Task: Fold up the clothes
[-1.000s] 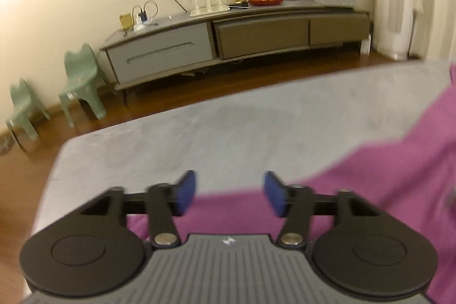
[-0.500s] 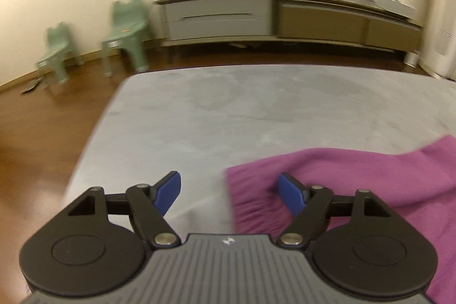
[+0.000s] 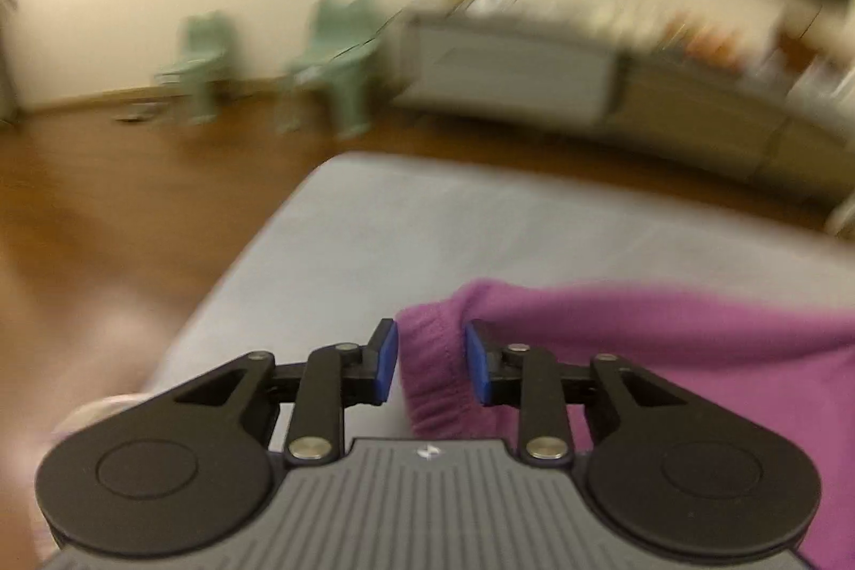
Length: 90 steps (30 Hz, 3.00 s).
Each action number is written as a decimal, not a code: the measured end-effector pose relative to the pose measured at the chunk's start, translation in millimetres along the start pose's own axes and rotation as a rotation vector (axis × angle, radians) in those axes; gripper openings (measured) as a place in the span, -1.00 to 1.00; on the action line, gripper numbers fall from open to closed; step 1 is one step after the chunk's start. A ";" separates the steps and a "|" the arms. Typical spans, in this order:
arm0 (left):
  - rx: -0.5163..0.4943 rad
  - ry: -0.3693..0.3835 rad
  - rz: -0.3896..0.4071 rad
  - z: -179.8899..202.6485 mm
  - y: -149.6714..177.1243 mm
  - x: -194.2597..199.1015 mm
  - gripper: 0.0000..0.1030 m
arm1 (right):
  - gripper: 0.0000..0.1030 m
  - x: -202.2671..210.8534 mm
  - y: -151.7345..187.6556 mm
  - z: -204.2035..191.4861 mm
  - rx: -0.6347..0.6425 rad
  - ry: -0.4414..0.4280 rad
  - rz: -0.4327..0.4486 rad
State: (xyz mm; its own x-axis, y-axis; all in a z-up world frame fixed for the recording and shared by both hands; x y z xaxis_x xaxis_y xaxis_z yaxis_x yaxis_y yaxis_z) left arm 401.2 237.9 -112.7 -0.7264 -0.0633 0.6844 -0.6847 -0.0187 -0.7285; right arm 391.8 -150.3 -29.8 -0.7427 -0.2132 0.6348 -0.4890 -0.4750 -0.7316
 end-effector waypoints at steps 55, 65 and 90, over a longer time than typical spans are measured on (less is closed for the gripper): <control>-0.401 -0.065 -0.233 28.8 141.9 121.5 0.30 | -0.95 67.6 249.5 438.5 -0.618 0.328 -0.226; -0.352 -0.065 -0.209 26.9 146.4 125.2 0.30 | -0.97 329.7 306.6 349.0 -0.456 0.150 0.256; 0.423 0.386 -0.199 95.9 46.6 16.2 -0.14 | 0.16 304.2 394.4 278.9 -1.089 0.083 -0.048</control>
State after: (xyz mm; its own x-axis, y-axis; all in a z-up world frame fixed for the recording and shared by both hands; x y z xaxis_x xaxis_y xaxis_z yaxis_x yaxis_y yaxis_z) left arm 363.1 140.3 -138.4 -0.6096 0.3475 0.7125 -0.7846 -0.3931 -0.4795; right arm 100.6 -640.6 -55.9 -0.7204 -0.1371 0.6798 -0.6308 0.5371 -0.5601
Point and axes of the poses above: each gripper's, at about its wrist camera, not at the fingertips, and x roughly against the way its jaws point, z to its right, y to its underside, the point moved 2 cm from there along -x, roughly the way its jaws point, and after that the axes turned 4 degrees about y, right-handed, at the moved point
